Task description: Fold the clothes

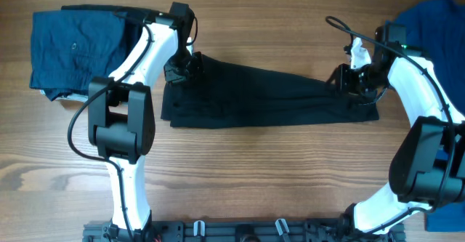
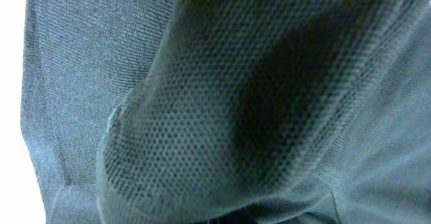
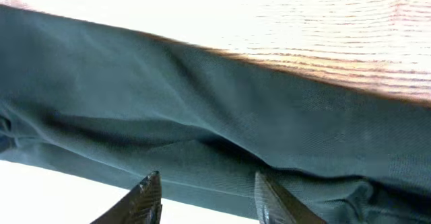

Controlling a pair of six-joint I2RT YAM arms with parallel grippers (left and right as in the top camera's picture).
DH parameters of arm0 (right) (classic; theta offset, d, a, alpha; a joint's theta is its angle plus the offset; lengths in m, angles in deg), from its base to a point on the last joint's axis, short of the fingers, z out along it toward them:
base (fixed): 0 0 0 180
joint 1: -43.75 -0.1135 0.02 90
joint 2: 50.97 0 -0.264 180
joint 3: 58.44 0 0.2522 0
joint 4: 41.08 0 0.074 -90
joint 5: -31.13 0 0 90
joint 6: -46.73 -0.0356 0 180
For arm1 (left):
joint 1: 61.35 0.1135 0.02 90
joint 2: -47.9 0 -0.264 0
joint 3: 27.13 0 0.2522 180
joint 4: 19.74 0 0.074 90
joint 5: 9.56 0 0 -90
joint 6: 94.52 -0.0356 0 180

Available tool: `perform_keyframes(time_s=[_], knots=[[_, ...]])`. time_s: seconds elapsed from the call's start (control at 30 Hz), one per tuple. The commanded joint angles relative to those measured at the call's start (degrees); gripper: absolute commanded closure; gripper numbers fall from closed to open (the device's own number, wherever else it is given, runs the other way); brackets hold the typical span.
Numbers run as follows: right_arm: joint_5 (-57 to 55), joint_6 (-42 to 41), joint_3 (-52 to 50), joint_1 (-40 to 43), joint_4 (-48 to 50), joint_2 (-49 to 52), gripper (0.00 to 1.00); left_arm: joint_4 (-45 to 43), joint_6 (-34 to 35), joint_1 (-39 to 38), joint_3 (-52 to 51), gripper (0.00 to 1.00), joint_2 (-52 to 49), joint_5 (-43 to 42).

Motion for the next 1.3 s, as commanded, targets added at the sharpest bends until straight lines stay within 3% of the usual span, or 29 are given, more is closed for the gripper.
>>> perform_keyframes(time_s=[0.0, 0.17, 0.27, 0.47, 0.67, 0.9, 1.27], knots=[[1.31, -13.77, 0.9, -1.27, -0.76, -1.22, 0.53, -0.46, -0.94, 0.11, -0.44, 0.96, -0.44, 0.37], [1.33, -33.55, 0.9, -2.84, -3.72, -1.22, 0.49, -0.48, -0.96, 0.11, -0.44, 0.95, -0.44, 0.37], [1.29, -37.99, 0.9, -4.42, -4.39, -1.22, 0.44, -0.48, -0.96, 0.11, -0.44, 0.94, -0.44, 0.37], [-3.76, -48.0, 0.87, -6.82, -4.11, -1.18, 0.45, -0.46, -0.98, 0.11, -0.44, 0.94, -0.44, 0.37], [-7.15, -53.18, 0.57, -8.72, -3.8, -1.18, 0.46, -0.46, -0.98, 0.11, -0.44, 0.94, -0.44, 0.37], [-8.15, -56.61, -2.27, -8.87, -0.28, -1.16, 0.56, -0.42, -0.98, 0.11, -0.44, 0.94, -0.44, 0.37], [-8.13, -59.41, -4.96, -8.87, 1.88, -1.07, 0.51, -0.44, -0.98, 0.11, -0.44, 0.94, -0.44, 0.37]])
